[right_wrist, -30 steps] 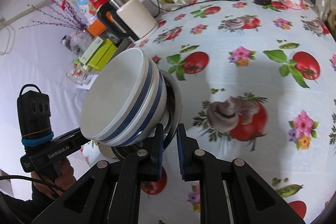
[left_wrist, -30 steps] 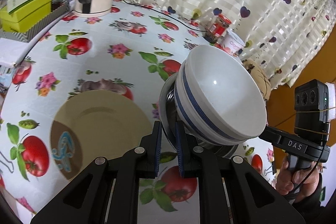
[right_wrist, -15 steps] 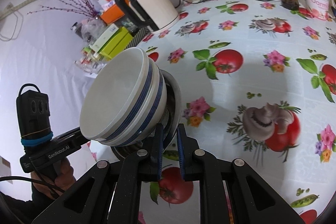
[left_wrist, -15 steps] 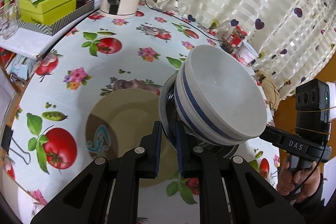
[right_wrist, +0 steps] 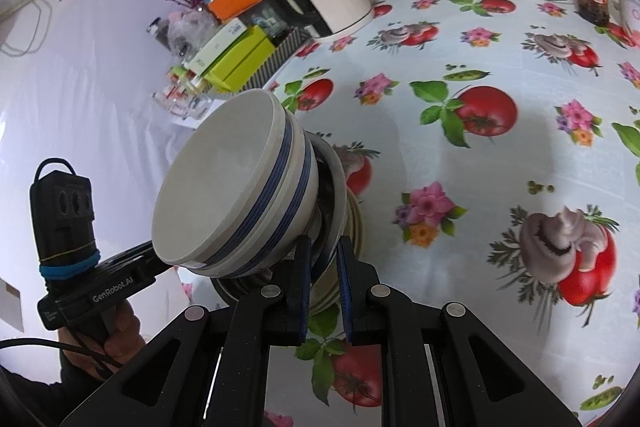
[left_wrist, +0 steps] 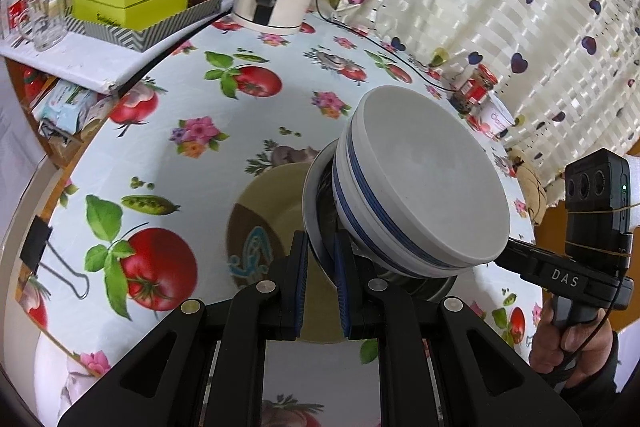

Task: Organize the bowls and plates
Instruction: 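Carry the nested bowls with both grippers over the beige plate stack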

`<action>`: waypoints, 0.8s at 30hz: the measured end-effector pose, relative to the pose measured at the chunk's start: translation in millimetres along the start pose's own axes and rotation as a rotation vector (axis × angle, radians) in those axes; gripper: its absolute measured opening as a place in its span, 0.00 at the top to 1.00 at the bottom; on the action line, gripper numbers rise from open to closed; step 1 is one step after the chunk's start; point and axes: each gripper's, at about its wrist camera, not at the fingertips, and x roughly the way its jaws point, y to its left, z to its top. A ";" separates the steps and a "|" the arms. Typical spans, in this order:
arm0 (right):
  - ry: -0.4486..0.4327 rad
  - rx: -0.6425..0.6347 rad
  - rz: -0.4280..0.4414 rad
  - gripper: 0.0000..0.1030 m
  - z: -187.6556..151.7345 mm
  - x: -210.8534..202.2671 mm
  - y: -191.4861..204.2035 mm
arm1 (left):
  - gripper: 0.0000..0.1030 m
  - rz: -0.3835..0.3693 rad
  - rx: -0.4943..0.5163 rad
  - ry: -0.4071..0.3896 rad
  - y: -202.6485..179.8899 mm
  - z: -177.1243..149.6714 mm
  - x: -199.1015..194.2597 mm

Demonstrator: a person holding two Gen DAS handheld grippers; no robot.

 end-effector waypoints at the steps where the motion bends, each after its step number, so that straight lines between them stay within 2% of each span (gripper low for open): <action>1: 0.004 -0.002 0.002 0.88 0.0 2.4 1.6 | 0.87 0.002 -0.003 0.000 1.8 0.1 -0.2; 24: 0.083 -0.017 0.012 0.88 0.3 39.7 9.1 | 0.87 0.029 -0.043 0.029 25.6 -8.1 9.7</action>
